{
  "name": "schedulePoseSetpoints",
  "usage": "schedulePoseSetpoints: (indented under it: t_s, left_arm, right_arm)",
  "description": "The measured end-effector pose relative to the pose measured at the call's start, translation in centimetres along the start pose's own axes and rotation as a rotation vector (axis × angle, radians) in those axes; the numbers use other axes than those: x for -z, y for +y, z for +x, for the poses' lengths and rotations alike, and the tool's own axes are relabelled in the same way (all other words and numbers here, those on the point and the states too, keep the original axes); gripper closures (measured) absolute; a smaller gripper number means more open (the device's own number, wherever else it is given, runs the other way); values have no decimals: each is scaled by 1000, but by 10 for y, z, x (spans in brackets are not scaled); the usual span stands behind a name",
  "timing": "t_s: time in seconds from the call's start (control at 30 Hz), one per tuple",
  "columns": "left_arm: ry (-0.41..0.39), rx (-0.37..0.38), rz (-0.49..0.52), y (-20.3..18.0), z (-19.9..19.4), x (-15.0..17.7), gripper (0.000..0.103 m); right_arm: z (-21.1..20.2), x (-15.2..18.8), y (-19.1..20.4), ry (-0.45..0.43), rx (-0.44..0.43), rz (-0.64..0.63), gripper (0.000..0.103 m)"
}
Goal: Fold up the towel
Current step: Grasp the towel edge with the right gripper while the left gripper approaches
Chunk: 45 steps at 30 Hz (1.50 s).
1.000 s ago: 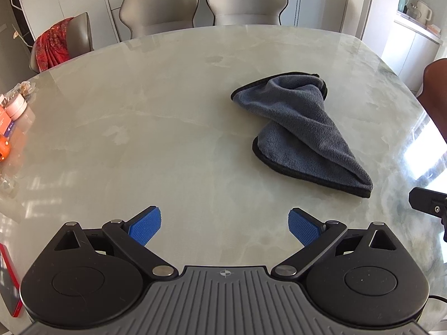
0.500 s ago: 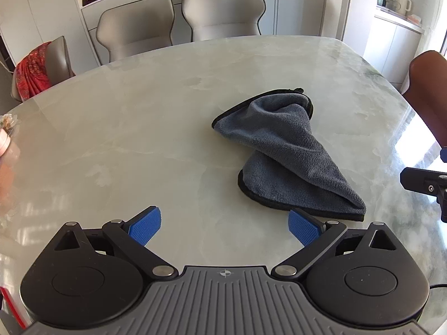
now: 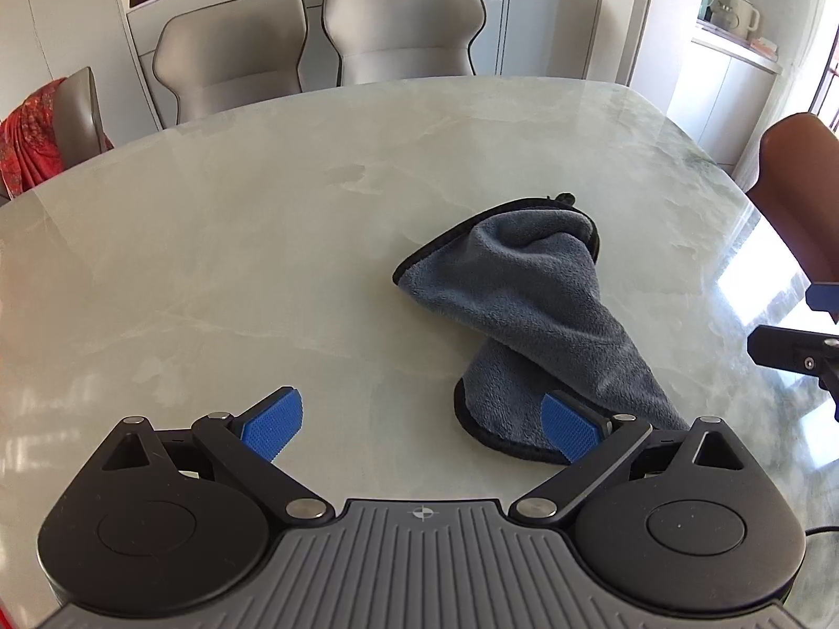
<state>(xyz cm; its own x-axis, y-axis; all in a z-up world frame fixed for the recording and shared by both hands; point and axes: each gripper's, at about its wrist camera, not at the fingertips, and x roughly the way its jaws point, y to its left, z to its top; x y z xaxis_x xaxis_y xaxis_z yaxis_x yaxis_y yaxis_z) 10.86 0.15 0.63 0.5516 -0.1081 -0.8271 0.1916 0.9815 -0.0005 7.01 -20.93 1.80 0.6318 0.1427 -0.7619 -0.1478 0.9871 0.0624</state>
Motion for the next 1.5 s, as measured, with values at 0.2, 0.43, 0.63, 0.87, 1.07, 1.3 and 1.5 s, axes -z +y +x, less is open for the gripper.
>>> schedulePoseSetpoints:
  t_s: [0.2,0.43,0.63,0.87,1.07,1.3,1.5]
  left_arm:
    - [18,3,19,3,18,-6,3]
    - [47,38,15,10,38,-8,3]
    - [50,49,19,14,54,-16,3]
    - [42,109,40,17,70,-33,4]
    - [26,156,92,20,85,-54,9]
    - [32,182,120,22,98,-68,10]
    - [40,183,115,24,102,-70,10]
  right_arm:
    - [15,0,-7,4,-26,32,4]
    - [33,3,-15,32,-73,85,17]
    - [46,0,-17,22,-92,69,40]
    - [68,-18,-13,-11,-107,10,65]
    - [89,-38,-19,-39,-138,16,77]
    - [121,-59,-29,-23,-148,33,76]
    - [147,-71,-32,-1,-166,65,76]
